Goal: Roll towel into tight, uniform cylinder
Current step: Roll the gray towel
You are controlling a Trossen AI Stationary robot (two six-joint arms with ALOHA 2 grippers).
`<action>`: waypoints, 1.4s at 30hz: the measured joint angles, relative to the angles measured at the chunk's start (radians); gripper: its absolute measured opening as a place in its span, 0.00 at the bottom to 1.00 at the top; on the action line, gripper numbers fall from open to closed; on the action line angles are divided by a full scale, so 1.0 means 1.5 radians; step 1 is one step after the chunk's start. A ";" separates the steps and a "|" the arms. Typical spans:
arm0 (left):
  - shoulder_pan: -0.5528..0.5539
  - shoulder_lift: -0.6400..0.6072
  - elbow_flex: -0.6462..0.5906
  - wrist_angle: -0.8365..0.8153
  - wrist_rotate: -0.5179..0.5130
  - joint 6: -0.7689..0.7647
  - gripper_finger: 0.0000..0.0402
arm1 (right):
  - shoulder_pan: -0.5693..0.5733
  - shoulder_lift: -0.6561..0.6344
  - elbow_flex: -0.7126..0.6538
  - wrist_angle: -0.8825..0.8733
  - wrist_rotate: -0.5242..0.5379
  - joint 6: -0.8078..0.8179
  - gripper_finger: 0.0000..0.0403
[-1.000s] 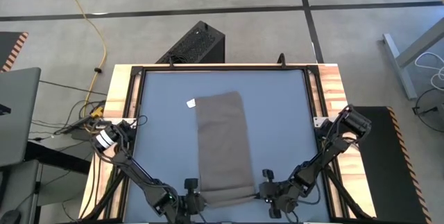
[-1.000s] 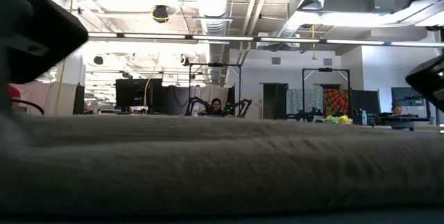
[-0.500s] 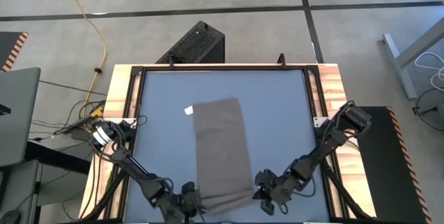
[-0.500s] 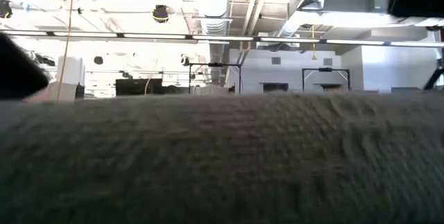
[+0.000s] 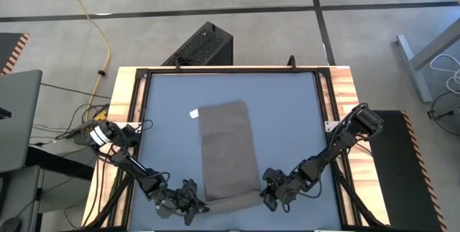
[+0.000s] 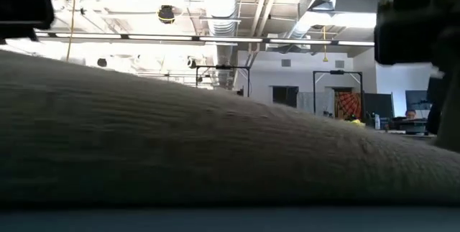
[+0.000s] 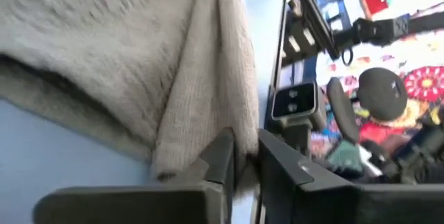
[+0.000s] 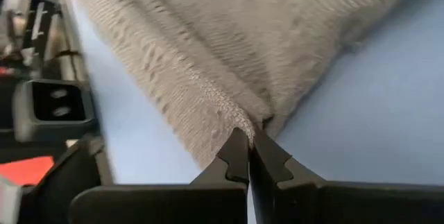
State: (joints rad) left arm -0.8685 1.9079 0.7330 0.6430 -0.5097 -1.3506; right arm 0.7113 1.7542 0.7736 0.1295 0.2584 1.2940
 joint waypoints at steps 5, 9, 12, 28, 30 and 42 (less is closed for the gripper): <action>0.025 -0.002 0.000 -0.018 0.088 -0.001 0.18 | -0.009 -0.001 -0.006 -0.004 -0.007 0.000 0.04; 0.044 -0.025 0.000 -0.054 0.150 0.005 0.19 | -0.013 -0.001 -0.006 -0.005 -0.006 -0.005 0.04; 0.044 -0.068 -0.003 -0.103 0.158 0.047 0.17 | -0.016 -0.001 -0.006 -0.005 -0.005 -0.005 0.04; 0.051 -0.141 0.139 -0.201 -0.038 0.449 0.11 | -0.018 0.000 -0.007 -0.006 0.001 -0.003 0.04; 0.069 -0.090 0.196 -0.197 -0.003 0.490 0.11 | -0.018 0.001 -0.007 -0.006 0.001 -0.002 0.04; 0.124 0.063 0.415 -0.498 0.085 0.472 0.11 | -0.021 0.001 -0.007 -0.006 0.001 0.000 0.04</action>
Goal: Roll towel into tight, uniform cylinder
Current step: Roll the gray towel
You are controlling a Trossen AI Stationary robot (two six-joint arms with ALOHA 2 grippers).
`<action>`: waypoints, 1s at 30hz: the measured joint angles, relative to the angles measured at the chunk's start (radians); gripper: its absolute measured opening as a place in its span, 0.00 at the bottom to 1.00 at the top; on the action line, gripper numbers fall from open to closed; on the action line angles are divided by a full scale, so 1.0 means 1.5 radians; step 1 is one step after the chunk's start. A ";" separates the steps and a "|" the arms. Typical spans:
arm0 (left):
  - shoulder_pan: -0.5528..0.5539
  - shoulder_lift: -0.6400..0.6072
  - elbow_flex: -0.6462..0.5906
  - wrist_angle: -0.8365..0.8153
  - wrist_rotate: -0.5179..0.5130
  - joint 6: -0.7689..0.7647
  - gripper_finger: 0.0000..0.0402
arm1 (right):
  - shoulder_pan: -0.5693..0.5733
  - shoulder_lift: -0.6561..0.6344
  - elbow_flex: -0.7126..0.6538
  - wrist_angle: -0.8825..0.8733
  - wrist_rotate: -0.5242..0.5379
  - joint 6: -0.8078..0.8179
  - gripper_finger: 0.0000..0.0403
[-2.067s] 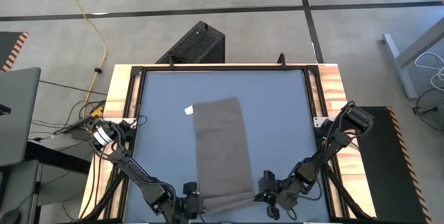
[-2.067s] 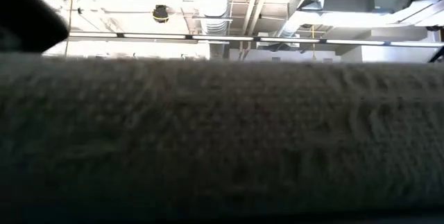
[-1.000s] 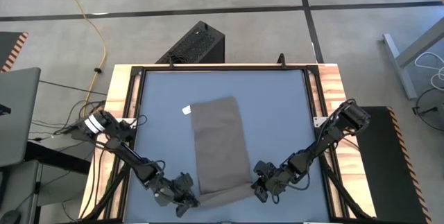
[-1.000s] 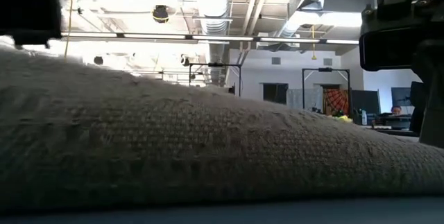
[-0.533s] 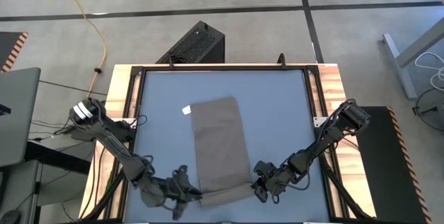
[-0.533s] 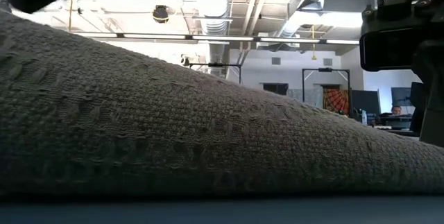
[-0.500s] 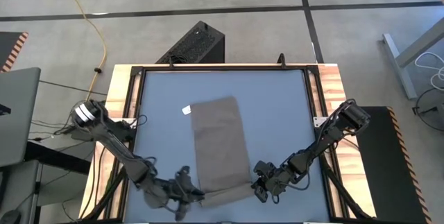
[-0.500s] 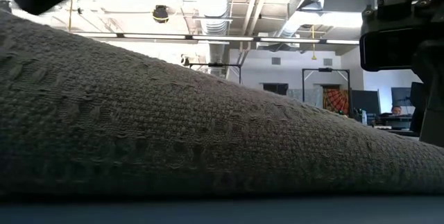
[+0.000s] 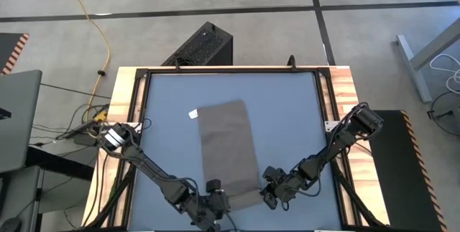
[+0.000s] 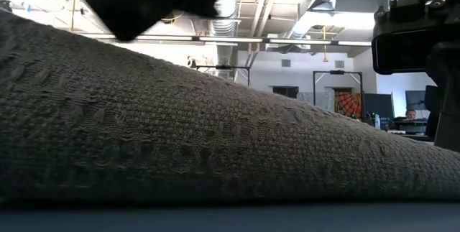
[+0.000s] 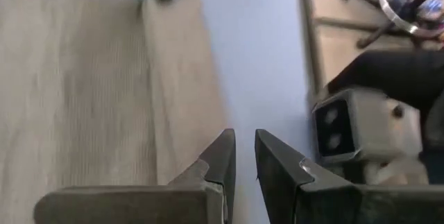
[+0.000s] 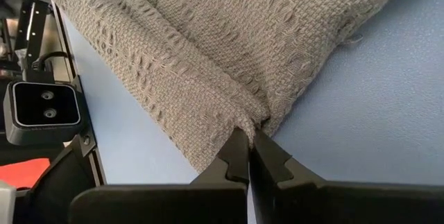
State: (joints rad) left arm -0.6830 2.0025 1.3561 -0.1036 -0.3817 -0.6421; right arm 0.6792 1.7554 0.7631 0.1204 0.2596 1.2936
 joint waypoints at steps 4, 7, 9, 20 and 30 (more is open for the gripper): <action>-0.001 -0.002 -0.012 -0.009 -0.008 -0.033 0.11 | 0.000 0.000 0.000 0.000 0.001 0.000 0.04; -0.003 -0.002 -0.015 -0.049 -0.018 -0.053 0.11 | 0.000 0.000 0.000 0.000 0.001 0.000 0.04; -0.003 -0.002 -0.014 -0.062 -0.018 -0.066 0.11 | 0.000 0.000 0.000 0.001 0.001 0.000 0.04; -0.004 0.031 -0.014 -0.089 -0.010 -0.093 0.11 | 0.002 0.001 -0.001 0.008 0.004 -0.021 0.13; -0.004 0.039 -0.013 -0.146 0.000 -0.134 0.11 | -0.001 -0.024 -0.002 0.000 -0.030 -0.059 0.15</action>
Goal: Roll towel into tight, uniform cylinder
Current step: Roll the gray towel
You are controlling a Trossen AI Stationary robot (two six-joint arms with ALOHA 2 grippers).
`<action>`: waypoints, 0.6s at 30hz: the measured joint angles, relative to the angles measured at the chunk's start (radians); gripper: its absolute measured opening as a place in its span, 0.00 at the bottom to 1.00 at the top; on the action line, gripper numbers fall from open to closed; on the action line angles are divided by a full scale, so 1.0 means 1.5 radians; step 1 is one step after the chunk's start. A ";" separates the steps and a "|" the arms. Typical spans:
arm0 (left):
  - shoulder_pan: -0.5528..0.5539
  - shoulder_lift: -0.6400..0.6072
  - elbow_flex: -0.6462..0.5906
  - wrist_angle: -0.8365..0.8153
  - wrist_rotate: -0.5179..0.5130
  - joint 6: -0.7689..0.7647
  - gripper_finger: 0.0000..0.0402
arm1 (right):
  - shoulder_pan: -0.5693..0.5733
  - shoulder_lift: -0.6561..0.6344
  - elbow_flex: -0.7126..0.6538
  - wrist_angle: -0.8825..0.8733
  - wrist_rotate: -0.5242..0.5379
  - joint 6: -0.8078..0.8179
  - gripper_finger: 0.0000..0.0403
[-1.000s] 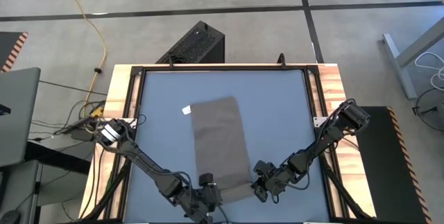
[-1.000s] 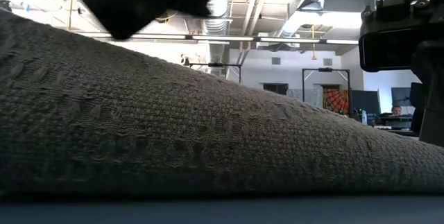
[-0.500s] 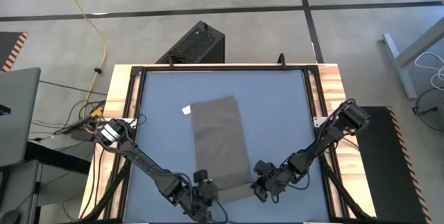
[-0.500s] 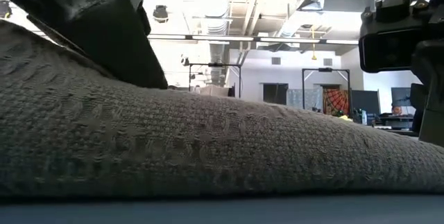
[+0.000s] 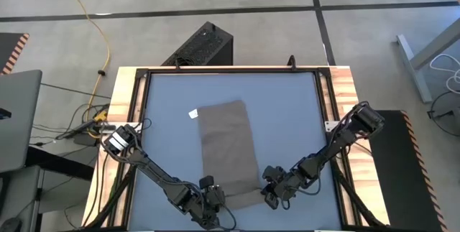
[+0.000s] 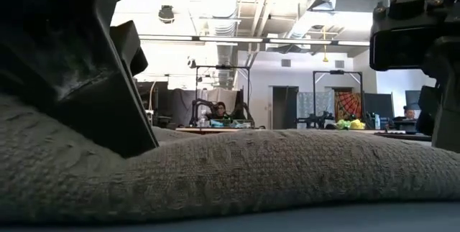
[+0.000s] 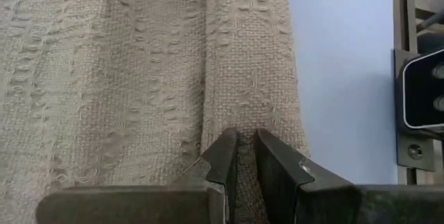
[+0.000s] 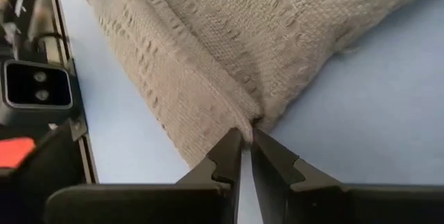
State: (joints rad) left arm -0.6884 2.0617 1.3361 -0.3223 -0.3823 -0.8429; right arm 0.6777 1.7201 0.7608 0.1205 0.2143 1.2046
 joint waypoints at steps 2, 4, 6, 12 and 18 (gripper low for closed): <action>0.000 0.000 0.000 -0.002 0.002 0.003 0.11 | 0.000 -0.021 -0.001 -0.023 -0.001 -0.006 0.15; 0.000 0.000 0.000 -0.004 0.003 0.004 0.11 | 0.000 -0.046 -0.001 -0.046 0.002 -0.015 0.15; 0.000 0.000 0.000 -0.005 0.003 0.005 0.11 | 0.003 -0.069 -0.001 -0.061 0.016 -0.028 0.15; 0.001 0.000 0.000 -0.008 0.003 0.007 0.11 | 0.023 -0.112 0.000 -0.025 0.040 -0.186 0.15; 0.010 0.000 0.000 -0.011 0.009 0.015 0.11 | 0.085 -0.092 0.001 0.143 0.072 -0.521 0.16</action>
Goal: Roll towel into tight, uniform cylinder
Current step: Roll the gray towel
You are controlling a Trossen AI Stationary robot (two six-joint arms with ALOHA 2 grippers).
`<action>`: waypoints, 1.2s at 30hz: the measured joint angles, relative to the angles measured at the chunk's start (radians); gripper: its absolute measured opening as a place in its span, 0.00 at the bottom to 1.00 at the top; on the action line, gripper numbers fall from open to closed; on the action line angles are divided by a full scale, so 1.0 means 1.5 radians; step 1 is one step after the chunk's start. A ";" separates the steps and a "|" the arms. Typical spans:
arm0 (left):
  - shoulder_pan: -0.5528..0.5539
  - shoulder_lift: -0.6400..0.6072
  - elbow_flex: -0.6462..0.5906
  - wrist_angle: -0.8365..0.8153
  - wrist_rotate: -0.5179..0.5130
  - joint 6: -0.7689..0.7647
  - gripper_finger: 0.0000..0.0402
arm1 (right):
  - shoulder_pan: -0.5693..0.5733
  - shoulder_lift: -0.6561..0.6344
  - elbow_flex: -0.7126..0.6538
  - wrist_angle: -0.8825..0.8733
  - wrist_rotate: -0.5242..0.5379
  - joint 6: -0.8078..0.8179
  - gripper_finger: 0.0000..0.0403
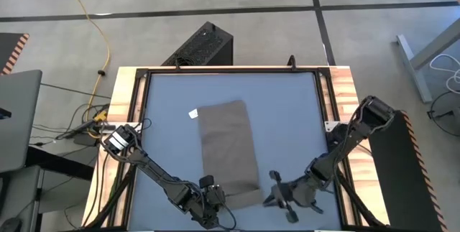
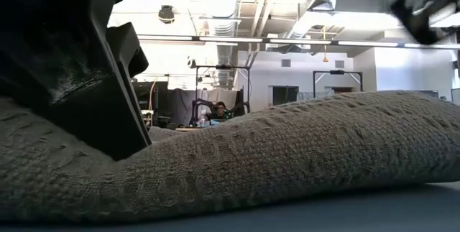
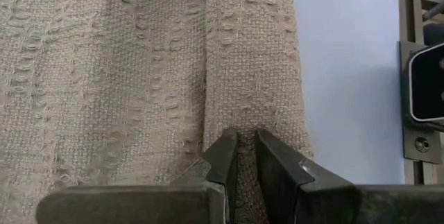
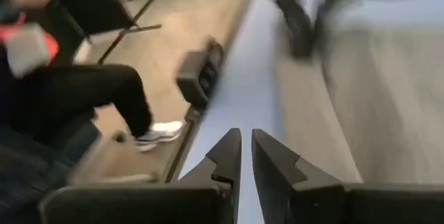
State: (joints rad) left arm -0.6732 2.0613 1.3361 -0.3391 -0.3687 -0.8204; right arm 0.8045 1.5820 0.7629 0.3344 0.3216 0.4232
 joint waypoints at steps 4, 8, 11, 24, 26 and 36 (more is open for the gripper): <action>0.006 0.000 0.000 0.000 0.011 0.009 0.11 | 0.048 0.034 0.003 0.041 0.112 -0.190 0.21; 0.008 -0.001 0.000 -0.001 0.019 0.012 0.11 | 0.060 0.078 0.016 0.041 0.154 -0.246 0.33; 0.009 -0.001 0.000 -0.001 0.020 0.013 0.11 | 0.046 0.118 0.028 0.037 0.154 -0.233 0.44; 0.010 -0.001 -0.001 -0.001 0.038 0.014 0.11 | 0.036 0.186 0.084 -0.074 0.220 -0.267 0.61; 0.010 -0.001 -0.001 -0.001 0.039 0.018 0.11 | 0.033 0.186 0.084 -0.078 0.230 -0.267 0.61; 0.011 -0.001 -0.001 0.000 0.048 0.034 0.11 | 0.015 0.186 0.084 -0.084 0.238 -0.268 0.61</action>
State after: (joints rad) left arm -0.6563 2.0605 1.3354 -0.3389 -0.2973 -0.7701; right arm 0.8277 1.8617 0.8894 0.2089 0.6788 0.0212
